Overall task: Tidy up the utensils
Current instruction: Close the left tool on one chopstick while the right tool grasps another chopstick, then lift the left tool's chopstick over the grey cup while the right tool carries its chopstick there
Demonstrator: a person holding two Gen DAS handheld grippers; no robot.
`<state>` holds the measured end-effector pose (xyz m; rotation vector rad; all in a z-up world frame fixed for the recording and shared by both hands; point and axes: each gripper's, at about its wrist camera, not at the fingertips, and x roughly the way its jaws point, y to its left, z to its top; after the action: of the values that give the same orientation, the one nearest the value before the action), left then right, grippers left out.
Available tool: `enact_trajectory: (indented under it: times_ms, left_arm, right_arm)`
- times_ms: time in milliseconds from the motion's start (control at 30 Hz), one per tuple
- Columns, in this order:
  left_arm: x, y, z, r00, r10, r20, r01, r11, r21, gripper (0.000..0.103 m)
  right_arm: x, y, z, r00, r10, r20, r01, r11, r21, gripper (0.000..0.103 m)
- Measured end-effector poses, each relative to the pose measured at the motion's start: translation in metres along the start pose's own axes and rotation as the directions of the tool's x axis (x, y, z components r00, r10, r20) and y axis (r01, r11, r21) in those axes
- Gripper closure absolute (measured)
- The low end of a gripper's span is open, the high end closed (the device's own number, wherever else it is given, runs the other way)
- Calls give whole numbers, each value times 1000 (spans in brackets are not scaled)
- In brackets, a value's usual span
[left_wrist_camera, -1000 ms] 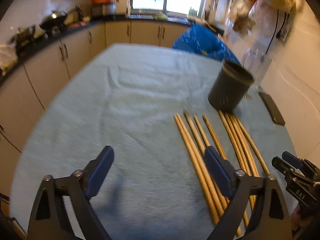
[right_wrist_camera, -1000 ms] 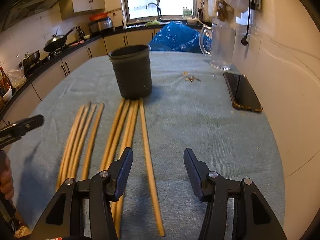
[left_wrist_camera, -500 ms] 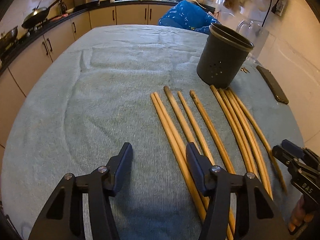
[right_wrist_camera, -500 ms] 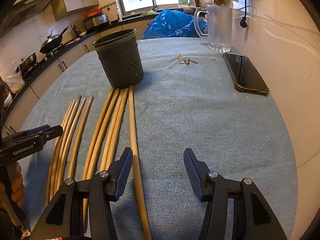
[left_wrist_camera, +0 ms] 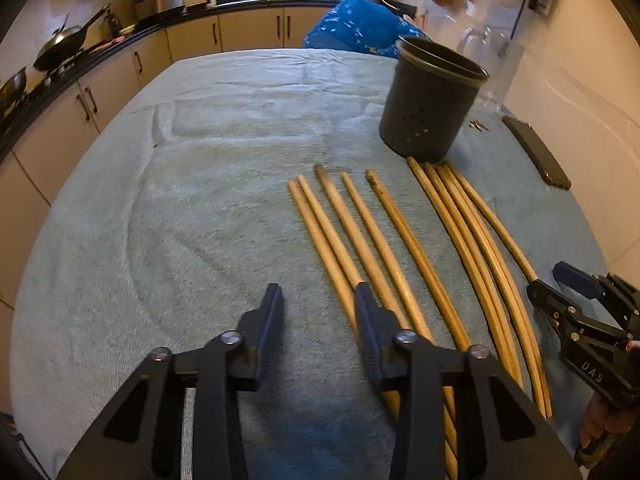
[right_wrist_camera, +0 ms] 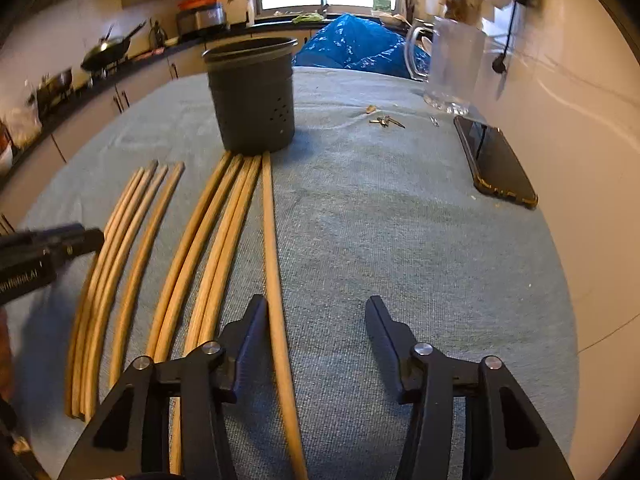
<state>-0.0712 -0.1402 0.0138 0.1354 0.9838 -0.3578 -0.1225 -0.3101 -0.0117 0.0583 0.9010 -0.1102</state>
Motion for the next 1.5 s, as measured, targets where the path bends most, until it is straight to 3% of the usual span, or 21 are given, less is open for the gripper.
enact_trajectory:
  times_ms: [67,200,267,467,667,733,767,833,867,1100,1167,1500]
  left_arm:
    - [8,-4,5,999,22,-45,-21,1000,16,92]
    - [11,-2,11,999,25,-42,-24,1000,16,94]
    - [9,7,9,999,11,-53,-11,1000,-9,96]
    - [-7,38,-8,997,-18,-74,13,998,-66,97]
    - [-30,55,-36,991,-65,-120,60,997,-43,96]
    - [-38,55,-39,990,-76,-121,74,997,-24,95]
    - [-40,55,-38,990,-75,-119,73,997,-18,92]
    - [-40,57,-33,992,-62,-109,61,998,-11,87]
    - [-37,58,-29,993,-45,-105,44,999,-14,83]
    - [-5,57,-3,991,-13,-135,16,1000,21,83]
    - [-1,56,3,990,1,-141,5,999,40,83]
    - [12,48,19,989,39,-145,-19,990,136,83]
  right_arm:
    - [1,6,4,1000,-5,-13,4,1000,-28,62]
    - [5,16,12,999,3,-38,-5,999,-47,88]
    - [6,17,13,999,16,-48,-17,999,-33,94]
    - [-4,3,2,996,46,-76,-42,997,61,96]
    - [-41,-18,-38,990,82,-118,-64,987,145,96]
    - [-47,-22,-46,987,91,-131,-71,986,151,89]
    - [-49,-23,-49,986,105,-131,-85,985,150,78]
    - [-48,-22,-48,986,105,-129,-88,988,128,74]
    - [-46,-22,-46,987,84,-134,-69,991,116,74]
    - [-11,-18,-3,982,47,-182,-36,997,62,74]
    - [1,-15,12,978,25,-205,-18,999,36,78]
    - [40,4,69,931,-15,-365,-3,999,-49,93]
